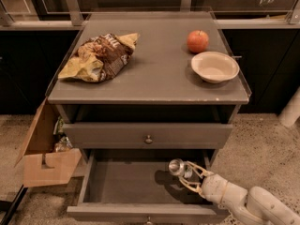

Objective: Place 7up can into middle drawer

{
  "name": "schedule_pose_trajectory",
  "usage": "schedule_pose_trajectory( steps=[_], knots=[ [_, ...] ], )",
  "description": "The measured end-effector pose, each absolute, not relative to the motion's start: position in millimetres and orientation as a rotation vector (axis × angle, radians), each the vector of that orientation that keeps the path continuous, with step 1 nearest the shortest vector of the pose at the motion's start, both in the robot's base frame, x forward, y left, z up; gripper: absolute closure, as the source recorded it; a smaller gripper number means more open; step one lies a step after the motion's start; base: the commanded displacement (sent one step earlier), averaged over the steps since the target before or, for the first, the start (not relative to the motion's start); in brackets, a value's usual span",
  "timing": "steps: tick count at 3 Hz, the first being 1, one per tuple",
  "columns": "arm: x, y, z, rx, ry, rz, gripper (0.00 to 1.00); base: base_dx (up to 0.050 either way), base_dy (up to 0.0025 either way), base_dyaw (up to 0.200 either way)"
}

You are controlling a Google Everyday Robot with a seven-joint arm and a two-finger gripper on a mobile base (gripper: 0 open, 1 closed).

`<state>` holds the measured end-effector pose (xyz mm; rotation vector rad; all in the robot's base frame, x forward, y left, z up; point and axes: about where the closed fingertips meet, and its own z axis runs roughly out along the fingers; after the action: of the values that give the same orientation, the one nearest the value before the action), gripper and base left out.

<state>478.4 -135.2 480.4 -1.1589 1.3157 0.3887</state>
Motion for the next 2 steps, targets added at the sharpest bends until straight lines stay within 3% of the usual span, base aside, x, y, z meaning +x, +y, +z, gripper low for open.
schedule_pose_trajectory(
  steps=[2],
  knots=[
    [478.4,-135.2,480.4,-1.159,1.316,0.389,0.18,0.0,0.0,0.0]
  ],
)
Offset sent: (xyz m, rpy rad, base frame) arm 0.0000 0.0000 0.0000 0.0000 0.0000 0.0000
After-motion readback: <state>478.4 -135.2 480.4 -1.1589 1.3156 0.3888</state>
